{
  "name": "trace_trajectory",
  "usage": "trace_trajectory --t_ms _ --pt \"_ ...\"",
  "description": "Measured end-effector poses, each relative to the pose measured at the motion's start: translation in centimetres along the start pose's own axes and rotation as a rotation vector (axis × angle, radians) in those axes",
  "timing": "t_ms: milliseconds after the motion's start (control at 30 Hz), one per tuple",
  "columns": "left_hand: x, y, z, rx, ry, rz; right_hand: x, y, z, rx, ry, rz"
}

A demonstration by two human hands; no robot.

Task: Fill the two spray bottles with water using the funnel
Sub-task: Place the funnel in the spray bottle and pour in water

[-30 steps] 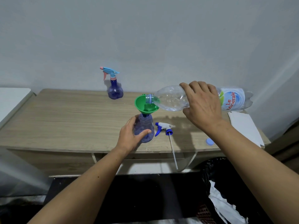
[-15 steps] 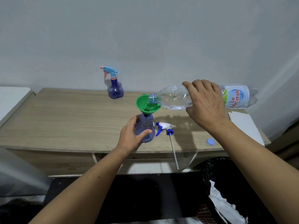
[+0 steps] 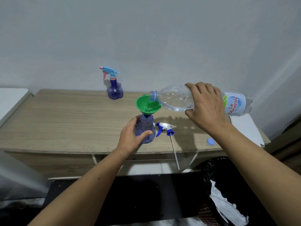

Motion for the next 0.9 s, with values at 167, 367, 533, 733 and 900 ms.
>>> trace_trajectory --t_ms 167,367,533,733,900 --pt "0.1 0.0 0.0 -0.005 0.007 -0.03 -0.2 0.6 0.7 0.013 0.087 -0.148" --pt "0.2 0.1 0.0 0.0 -0.006 -0.037 -1.1 1.8 1.4 0.003 0.193 -0.317" --pt "0.1 0.2 0.1 -0.006 -0.013 -0.029 -1.9 2.3 1.9 -0.036 0.27 -0.476" --pt "0.1 0.3 0.3 -0.015 -0.013 -0.019 -2.4 3.2 2.6 -0.078 0.372 -0.648" --pt "0.2 0.5 0.4 -0.016 -0.027 -0.003 -3.3 3.5 3.1 -0.147 0.46 -0.745"
Point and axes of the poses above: each hand's wrist, its own z-axis away from the middle knuckle, its own y-axis out of the palm, x = y × z, the point moved 5 cm from there along -z, towards the middle knuckle, and after that the axes turned 13 degrees about -z, right-handed, at the moved point
